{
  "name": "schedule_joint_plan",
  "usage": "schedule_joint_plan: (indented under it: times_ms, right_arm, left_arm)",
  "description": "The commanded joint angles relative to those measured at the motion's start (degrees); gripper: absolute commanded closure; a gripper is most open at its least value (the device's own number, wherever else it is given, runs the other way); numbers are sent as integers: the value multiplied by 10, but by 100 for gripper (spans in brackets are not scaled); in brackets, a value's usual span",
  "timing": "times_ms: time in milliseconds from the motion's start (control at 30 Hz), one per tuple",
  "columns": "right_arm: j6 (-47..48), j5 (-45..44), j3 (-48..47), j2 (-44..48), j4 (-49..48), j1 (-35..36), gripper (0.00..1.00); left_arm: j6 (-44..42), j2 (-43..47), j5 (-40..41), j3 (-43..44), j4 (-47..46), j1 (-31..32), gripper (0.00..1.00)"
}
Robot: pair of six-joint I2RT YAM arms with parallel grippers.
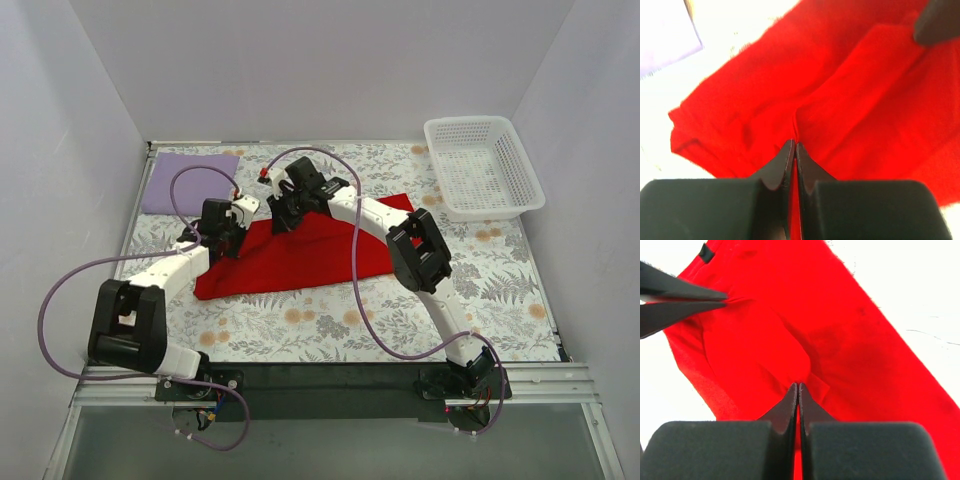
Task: Fold and stack the t-shirts
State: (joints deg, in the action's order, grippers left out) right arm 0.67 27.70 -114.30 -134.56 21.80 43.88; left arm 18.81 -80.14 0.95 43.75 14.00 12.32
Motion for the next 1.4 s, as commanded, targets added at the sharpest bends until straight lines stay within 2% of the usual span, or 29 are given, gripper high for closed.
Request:
schedule_joint_plan:
  times_ms: [0,400,900,1133,1233,1267,1333,1367]
  right_arm:
    - [10,-47,12,37,-33,-5,99]
    - [-2,-71,44,40,-56,-8,99]
    - [-30,-92,82,54,-80,-10,99]
    - [-31,-90,90,59,-85,-10,99]
    - [-31,-90,92,63,-85,-10,93]
    - [-30,-92,93,66,-85,-10,90]
    - [-27,-96,96,76,-84,-14,82]
    - [-26,-96,101,83,-85,-16,75]
  left_arm:
    - [-22,-27,-2,39,-38,-4,100]
    - [-42,-79,12,70,-132,-5,100]
    - [-54,-128,7,92,-137,-5,100]
    - [-54,-146,5,109,-177,-5,100]
    - [-53,-165,-2,127,-166,-5,100]
    - [-50,-171,2,132,-160,-5,98]
    - [-33,-170,16,135,-156,-5,74]
    - [-28,-165,29,133,-156,-5,64]
